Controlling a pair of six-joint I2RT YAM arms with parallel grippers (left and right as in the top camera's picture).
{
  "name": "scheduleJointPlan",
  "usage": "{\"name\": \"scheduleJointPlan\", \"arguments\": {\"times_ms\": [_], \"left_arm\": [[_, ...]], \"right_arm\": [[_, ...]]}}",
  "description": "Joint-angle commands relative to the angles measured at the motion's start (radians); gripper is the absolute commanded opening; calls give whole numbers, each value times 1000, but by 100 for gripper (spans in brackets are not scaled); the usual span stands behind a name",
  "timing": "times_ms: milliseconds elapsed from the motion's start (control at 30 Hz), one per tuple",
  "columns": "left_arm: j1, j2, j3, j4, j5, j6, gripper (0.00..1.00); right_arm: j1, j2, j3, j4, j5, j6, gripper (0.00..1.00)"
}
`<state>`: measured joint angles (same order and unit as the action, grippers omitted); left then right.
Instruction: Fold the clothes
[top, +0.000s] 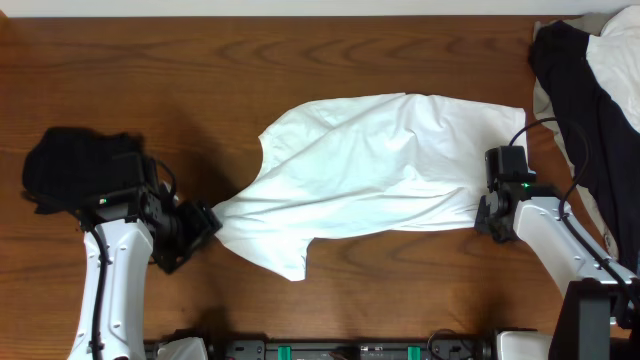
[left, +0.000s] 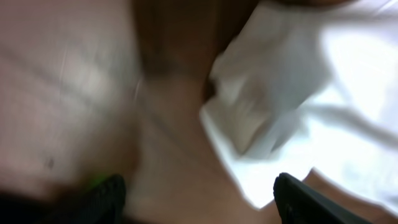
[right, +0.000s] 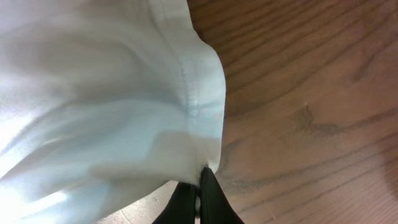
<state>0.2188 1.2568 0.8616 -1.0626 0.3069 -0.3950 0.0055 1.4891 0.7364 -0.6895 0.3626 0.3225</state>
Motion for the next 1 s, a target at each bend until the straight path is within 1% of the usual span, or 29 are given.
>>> {"name": "scheduleJointPlan", "arguments": {"times_ms": [0,100,200,300,400,467,567,633,700,733,800,967], "left_arm": [[-3,0,6,-53,-12,28,78],[-3,0,-11,-50,-12,74,75],[-3,0,-44,12,5,124,66],[-3,0,-82,83,68,166,66],[-3,0,-121,151,87,167,66],[-3,0,-136,181,114,167,64],[-3,0,-138,214,202,209,59],[-3,0,-138,238,240,219,58],[-3,0,-138,257,244,219,57],[-3,0,-138,264,244,219,54],[-3,0,-138,273,244,219,51],[-3,0,-138,303,242,219,51]], "right_arm": [[-5,-10,2,7,3,9,1],[-5,-10,2,9,3,9,1],[-5,-10,2,9,2,9,1],[-5,-10,2,9,3,9,1],[-5,-10,2,8,0,9,1],[-5,-10,2,8,-5,9,1],[-5,-10,2,9,-8,9,1],[-5,-10,2,9,-8,9,1],[-5,-10,2,9,-8,9,1],[-5,-10,2,9,-8,9,1],[-5,-10,2,9,-8,9,1],[-5,-10,2,10,-8,9,1]]}}
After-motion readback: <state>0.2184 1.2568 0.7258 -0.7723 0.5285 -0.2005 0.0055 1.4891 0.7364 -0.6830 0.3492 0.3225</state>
